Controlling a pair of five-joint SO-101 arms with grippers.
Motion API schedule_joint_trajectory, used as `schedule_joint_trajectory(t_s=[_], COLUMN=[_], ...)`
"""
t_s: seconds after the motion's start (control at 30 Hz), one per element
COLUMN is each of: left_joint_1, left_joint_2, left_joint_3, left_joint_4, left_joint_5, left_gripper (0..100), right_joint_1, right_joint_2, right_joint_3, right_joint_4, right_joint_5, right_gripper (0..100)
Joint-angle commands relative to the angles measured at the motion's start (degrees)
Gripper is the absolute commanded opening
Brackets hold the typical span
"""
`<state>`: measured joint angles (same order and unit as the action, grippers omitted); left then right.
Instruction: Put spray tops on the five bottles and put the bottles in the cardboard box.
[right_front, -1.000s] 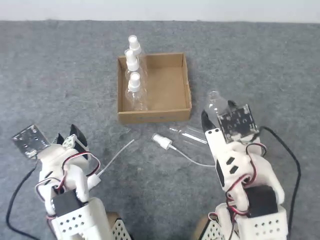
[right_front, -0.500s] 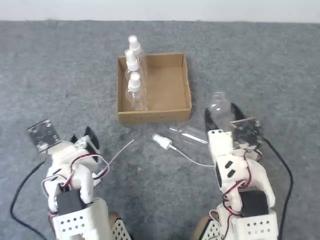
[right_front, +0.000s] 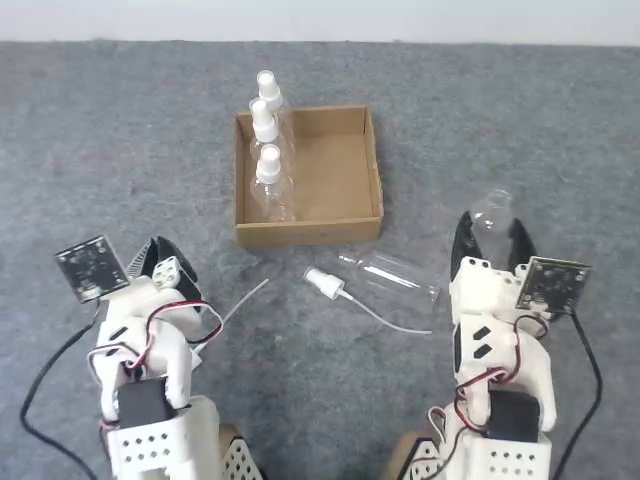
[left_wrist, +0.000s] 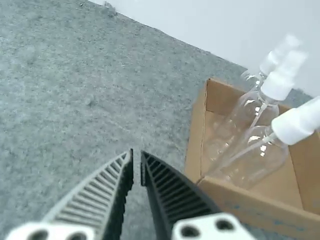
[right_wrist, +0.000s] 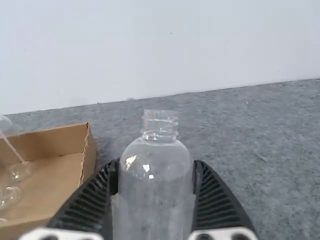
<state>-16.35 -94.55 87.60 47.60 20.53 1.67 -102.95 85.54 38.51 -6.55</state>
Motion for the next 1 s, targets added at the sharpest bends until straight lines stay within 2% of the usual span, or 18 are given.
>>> schedule_joint_trajectory(t_s=[0.0, 0.1, 0.27, 0.53, 0.73, 0.97], left_joint_1=[0.3, 0.8, 8.3, 16.8, 20.7, 29.1], left_joint_2=[-1.0, -1.0, -0.4, 2.3, 19.3, 39.9], left_joint_3=[-3.2, -6.3, -15.9, -26.7, -35.1, -43.8], left_joint_4=[-1.8, 2.5, 13.0, 20.2, 24.4, 27.5], left_joint_5=[0.1, 0.2, 0.4, 2.2, 8.0, 20.6], left_gripper=[1, 1, 1, 1, 1, 2], right_joint_1=[0.7, 1.0, 1.1, 1.2, 3.1, 4.4], right_joint_2=[-1.0, -1.0, -1.0, -1.0, -1.0, -1.0], right_joint_3=[-0.3, -0.3, -0.3, -0.3, -0.2, -0.2], right_joint_4=[-1.8, -1.8, -1.8, -1.7, -1.7, -1.7], right_joint_5=[-0.9, -0.9, -0.6, -0.5, -0.8, -0.9], right_gripper=[0.9, 0.9, 0.9, 0.9, 0.9, 0.9])
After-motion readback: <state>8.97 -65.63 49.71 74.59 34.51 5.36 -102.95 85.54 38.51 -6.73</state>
